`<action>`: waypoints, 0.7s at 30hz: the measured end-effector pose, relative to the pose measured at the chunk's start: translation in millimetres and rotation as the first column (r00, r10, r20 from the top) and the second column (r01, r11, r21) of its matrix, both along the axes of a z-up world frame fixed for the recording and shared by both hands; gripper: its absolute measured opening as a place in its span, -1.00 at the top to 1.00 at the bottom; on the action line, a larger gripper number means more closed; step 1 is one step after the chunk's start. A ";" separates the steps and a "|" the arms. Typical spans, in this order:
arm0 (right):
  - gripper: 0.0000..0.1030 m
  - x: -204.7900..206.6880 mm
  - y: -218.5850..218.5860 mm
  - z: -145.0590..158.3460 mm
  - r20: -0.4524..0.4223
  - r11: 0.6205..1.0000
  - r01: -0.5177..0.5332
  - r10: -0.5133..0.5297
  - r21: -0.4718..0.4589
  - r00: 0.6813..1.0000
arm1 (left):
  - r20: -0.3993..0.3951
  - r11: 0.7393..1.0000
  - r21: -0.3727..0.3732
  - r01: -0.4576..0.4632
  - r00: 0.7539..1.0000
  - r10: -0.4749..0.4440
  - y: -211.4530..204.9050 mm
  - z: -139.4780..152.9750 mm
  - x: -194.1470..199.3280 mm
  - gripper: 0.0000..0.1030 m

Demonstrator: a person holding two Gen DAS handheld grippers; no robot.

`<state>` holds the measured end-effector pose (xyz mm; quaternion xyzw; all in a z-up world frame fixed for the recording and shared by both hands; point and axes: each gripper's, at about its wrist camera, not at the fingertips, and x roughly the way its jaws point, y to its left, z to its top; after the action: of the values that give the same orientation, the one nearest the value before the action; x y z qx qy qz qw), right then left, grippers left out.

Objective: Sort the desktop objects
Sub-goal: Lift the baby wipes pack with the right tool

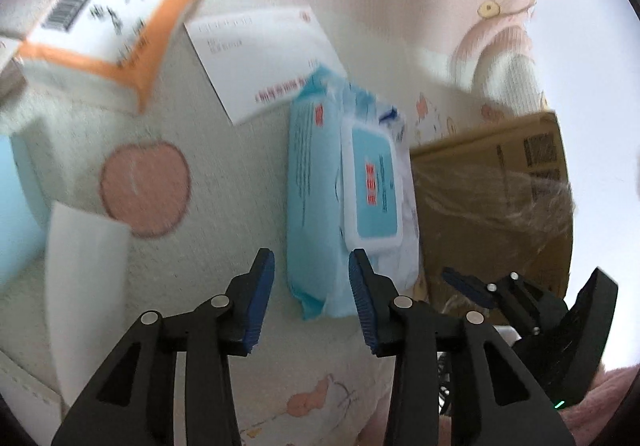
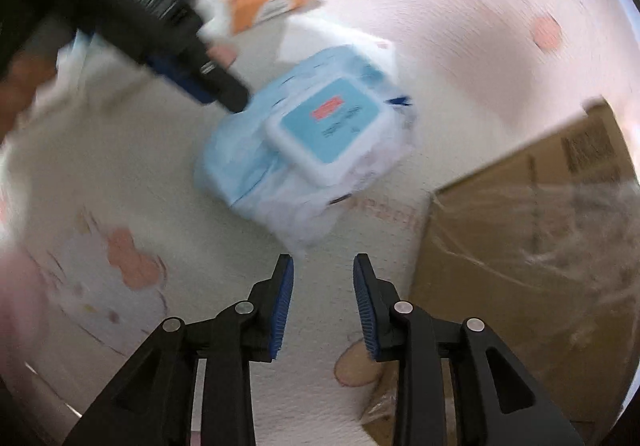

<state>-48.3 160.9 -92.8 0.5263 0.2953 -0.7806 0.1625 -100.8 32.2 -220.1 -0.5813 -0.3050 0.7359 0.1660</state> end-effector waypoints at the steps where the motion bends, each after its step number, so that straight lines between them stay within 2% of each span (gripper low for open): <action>1: 0.39 -6.1 1.1 4.7 -0.004 0.999 0.022 -0.022 -0.025 1.000 | -0.004 1.000 0.001 -0.001 1.000 0.001 -2.2 0.1 -1.1 0.17; 4: 0.31 -23.1 -7.2 10.9 -0.004 0.990 0.072 -0.073 -0.122 0.997 | -0.007 1.000 -0.007 0.005 1.000 -0.005 -2.9 -2.7 -6.6 0.16; 6: 0.31 -31.1 -16.2 7.9 0.003 0.980 0.129 -0.130 -0.149 0.992 | -0.004 1.000 -0.012 0.022 1.000 -0.022 -2.5 -6.2 -7.5 0.16; 9: 0.31 -56.1 0.5 -1.5 0.017 0.955 0.247 -0.247 -0.164 0.969 | -0.003 0.999 -0.017 0.044 0.999 -0.044 7.4 -10.3 -13.7 0.16; 11: 0.31 -71.8 9.6 -7.0 0.098 0.908 0.338 -0.324 -0.246 0.941 | -0.008 0.997 -0.032 0.068 0.998 -0.068 13.3 -12.8 -16.2 0.16; 12: 0.31 -65.9 12.5 -6.1 0.125 0.883 0.378 -0.357 -0.276 0.926 | -0.014 0.996 -0.044 0.081 0.997 -0.082 17.1 -14.3 -17.5 0.16; 14: 0.31 -71.4 15.5 -10.0 0.171 0.844 0.436 -0.402 -0.311 0.900 | -0.020 0.994 -0.057 0.093 0.995 -0.094 22.0 -15.9 -19.4 0.16; 16: 0.31 -75.3 13.6 -15.5 0.191 0.830 0.458 -0.418 -0.317 0.888 | -0.035 0.995 -0.039 0.091 0.995 -0.092 22.2 -16.0 -21.4 0.16; 17: 0.30 -79.4 15.6 -22.4 0.193 0.827 0.459 -0.417 -0.325 0.888 | -0.031 0.996 -0.026 0.086 0.996 -0.087 21.9 -16.7 -23.6 0.17; 21: 0.22 -82.8 7.0 -18.5 0.187 0.820 0.448 -0.407 -0.357 0.894 | 0.001 0.999 0.036 0.038 0.999 -0.038 16.2 -25.0 -33.1 0.17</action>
<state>-131.1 168.0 -111.3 0.5753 -0.0009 -0.8118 0.0999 -133.9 48.4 -245.1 -0.5847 -0.3073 0.7264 0.1900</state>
